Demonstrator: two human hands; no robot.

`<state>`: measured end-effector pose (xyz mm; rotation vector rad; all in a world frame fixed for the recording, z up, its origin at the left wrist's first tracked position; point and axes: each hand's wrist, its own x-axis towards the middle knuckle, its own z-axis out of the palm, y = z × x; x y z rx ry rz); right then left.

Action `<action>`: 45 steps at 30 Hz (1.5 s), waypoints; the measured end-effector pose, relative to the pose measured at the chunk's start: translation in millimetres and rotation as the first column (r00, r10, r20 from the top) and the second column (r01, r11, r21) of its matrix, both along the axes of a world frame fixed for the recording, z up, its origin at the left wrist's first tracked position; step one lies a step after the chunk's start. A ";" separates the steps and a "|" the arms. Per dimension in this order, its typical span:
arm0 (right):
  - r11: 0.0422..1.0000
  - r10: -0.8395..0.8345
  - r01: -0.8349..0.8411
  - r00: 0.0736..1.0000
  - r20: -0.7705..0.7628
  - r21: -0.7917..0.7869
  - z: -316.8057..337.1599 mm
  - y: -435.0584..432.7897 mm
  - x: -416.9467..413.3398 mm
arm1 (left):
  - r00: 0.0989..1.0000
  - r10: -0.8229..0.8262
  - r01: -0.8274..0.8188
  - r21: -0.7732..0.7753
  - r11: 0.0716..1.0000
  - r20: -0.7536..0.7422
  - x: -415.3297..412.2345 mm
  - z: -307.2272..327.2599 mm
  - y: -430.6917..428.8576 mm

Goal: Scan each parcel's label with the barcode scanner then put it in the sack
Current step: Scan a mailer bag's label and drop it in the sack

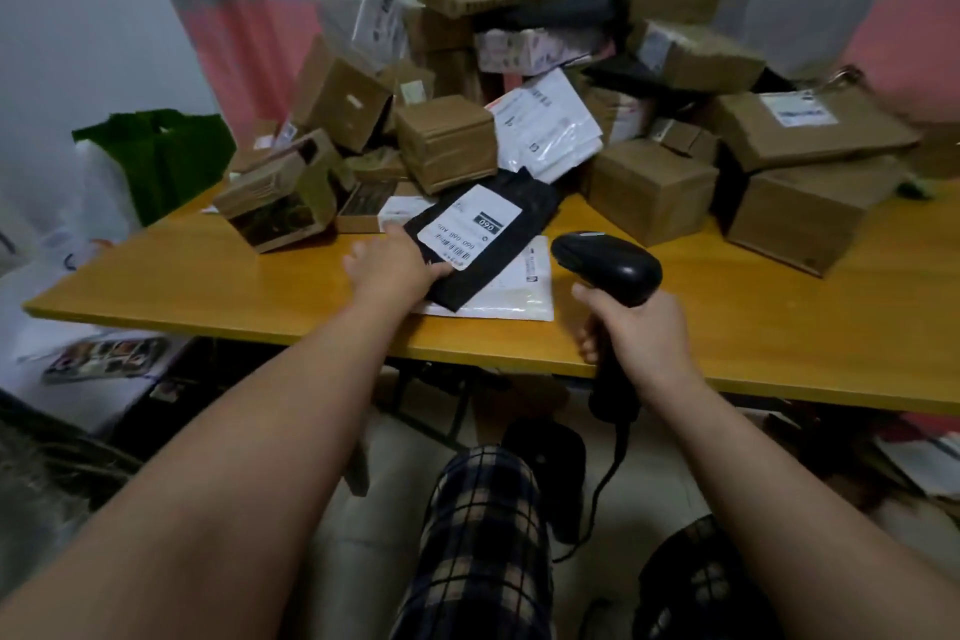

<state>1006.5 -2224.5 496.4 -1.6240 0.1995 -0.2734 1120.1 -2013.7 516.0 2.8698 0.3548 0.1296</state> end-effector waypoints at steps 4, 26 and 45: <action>0.999 0.030 -0.029 0.999 0.035 -0.025 -0.4 -2.4 -3.2 | 0.972 -0.087 0.086 0.013 0.996 0.218 -3.6 -1.3 4.0; 0.986 0.076 -0.030 0.958 0.277 -0.167 117.9 -40.2 1.7 | 0.553 -0.714 0.776 0.047 0.629 0.431 -40.2 184.0 -48.4; 0.982 0.186 -0.174 0.946 0.267 -0.068 109.1 -28.6 22.7 | 0.642 -0.412 0.506 0.047 0.861 0.646 -55.2 133.4 -34.8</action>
